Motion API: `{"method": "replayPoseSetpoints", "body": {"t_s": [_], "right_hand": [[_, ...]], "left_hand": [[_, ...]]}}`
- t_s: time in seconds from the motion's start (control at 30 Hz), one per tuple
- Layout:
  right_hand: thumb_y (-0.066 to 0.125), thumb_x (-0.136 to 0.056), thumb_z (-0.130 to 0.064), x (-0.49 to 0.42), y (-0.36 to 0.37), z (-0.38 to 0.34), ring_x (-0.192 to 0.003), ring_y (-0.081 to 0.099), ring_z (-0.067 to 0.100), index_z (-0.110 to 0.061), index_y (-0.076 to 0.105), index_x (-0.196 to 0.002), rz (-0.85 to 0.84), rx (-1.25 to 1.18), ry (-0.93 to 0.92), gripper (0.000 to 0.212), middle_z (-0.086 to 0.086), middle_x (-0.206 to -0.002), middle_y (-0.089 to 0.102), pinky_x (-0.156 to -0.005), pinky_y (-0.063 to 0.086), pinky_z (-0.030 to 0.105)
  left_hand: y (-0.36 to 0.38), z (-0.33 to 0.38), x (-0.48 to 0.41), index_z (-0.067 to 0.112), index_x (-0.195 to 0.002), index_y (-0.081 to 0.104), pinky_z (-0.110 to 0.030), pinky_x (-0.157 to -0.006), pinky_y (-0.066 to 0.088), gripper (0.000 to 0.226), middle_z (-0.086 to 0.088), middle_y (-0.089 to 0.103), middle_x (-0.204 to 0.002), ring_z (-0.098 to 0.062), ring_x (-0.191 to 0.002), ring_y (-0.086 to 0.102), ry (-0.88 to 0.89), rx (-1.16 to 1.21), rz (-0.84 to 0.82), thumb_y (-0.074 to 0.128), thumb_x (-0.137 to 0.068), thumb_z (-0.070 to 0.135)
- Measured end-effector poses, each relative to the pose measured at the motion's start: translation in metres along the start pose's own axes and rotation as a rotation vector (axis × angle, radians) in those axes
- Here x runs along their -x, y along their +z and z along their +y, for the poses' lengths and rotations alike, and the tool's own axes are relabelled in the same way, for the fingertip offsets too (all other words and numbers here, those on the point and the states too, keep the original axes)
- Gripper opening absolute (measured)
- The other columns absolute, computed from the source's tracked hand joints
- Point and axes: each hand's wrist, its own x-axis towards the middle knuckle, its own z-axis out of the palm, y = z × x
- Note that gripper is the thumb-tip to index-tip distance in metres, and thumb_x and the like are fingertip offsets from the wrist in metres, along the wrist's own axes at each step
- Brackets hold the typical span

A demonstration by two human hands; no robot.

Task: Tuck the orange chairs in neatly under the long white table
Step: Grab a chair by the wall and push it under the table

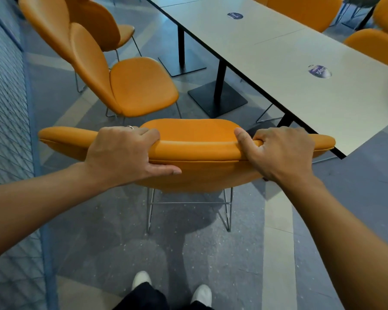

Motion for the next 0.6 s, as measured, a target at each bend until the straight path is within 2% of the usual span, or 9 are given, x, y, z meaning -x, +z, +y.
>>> {"method": "replayPoseSetpoints", "body": {"t_s": [0.2, 0.3, 0.6], "right_hand": [[0.023, -0.096, -0.066, -0.002, 0.005, -0.012, -0.05, 0.045, 0.016, -0.017, 0.06, -0.051, 0.044, -0.009, 0.089, 0.076, -0.002, -0.045, 0.045, -0.069, 0.035, 0.036], [0.024, -0.096, -0.066, -0.004, 0.006, -0.023, -0.047, 0.04, 0.014, -0.016, 0.056, -0.048, 0.051, -0.013, 0.118, 0.076, -0.001, -0.043, 0.041, -0.066, 0.029, 0.034], [0.023, -0.097, -0.065, 0.002, 0.011, -0.085, -0.045, 0.037, 0.013, -0.015, 0.051, -0.046, 0.065, 0.039, 0.239, 0.076, -0.001, -0.042, 0.039, -0.065, 0.029, 0.034]], "left_hand": [[0.005, -0.012, 0.0, 0.016, -0.072, 0.053, -0.03, -0.048, 0.041, 0.076, -0.003, 0.059, -0.063, -0.021, -0.052, 0.054, 0.037, 0.013, 0.039, 0.037, -0.074, 0.09], [0.009, -0.027, -0.002, 0.016, -0.073, 0.053, -0.032, -0.05, 0.043, 0.077, -0.003, 0.06, -0.064, -0.02, -0.053, 0.054, 0.062, 0.02, 0.039, 0.036, -0.074, 0.091], [0.02, -0.095, -0.003, 0.016, -0.073, 0.055, -0.03, -0.047, 0.042, 0.076, 0.0, 0.058, -0.062, -0.018, -0.05, 0.052, 0.172, 0.08, 0.063, 0.041, -0.072, 0.09]]}}
